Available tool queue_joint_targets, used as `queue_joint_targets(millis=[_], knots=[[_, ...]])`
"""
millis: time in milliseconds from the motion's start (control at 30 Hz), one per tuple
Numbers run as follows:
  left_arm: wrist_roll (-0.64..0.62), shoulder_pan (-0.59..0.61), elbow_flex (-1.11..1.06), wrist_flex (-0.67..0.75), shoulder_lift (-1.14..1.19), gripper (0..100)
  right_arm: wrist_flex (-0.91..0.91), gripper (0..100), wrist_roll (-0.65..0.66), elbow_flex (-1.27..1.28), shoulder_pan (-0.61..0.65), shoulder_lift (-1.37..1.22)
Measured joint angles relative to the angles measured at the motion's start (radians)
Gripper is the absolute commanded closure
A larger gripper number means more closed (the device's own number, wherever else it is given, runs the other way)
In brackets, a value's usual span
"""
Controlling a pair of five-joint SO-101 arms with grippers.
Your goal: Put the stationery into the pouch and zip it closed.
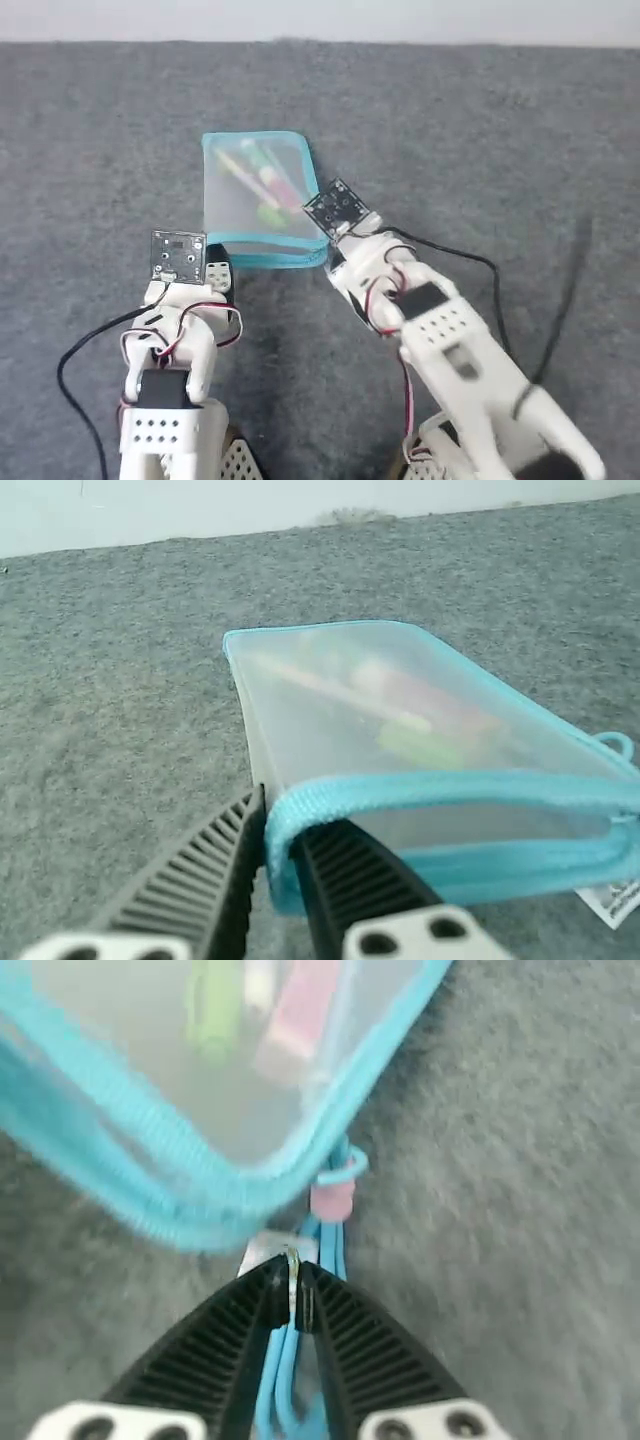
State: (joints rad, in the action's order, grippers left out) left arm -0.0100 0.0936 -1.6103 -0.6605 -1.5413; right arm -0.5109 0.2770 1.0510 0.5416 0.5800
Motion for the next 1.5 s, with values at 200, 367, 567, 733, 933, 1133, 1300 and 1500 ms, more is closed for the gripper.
queue_joint_targets(millis=[200,367,567,733,933,1133,1300,1500], knots=[[0.000,0.000,0.000,0.000,0.000,99,-0.032,84.8,0.000,0.029,0.002,0.140],[0.000,0.000,0.000,0.000,0.000,99,0.118,77.5,0.000,0.092,0.003,0.078],[0.000,0.000,0.000,0.000,0.000,99,0.315,77.5,-0.109,0.094,0.002,-0.143],[0.000,0.000,0.000,0.000,0.000,99,0.531,77.5,-0.166,0.094,0.018,-0.311],[0.000,0.000,0.000,0.000,0.000,99,0.663,81.7,-0.206,0.060,0.032,-0.453],[0.000,0.000,0.000,0.000,0.000,99,0.671,97.3,-0.207,-0.031,0.035,-0.589],[0.000,0.000,0.000,0.000,0.000,99,0.646,99.2,-0.207,-0.035,-0.002,-0.583],[0.000,0.000,0.000,0.000,0.000,99,0.259,99.2,-0.207,-0.066,-0.057,-0.319]])
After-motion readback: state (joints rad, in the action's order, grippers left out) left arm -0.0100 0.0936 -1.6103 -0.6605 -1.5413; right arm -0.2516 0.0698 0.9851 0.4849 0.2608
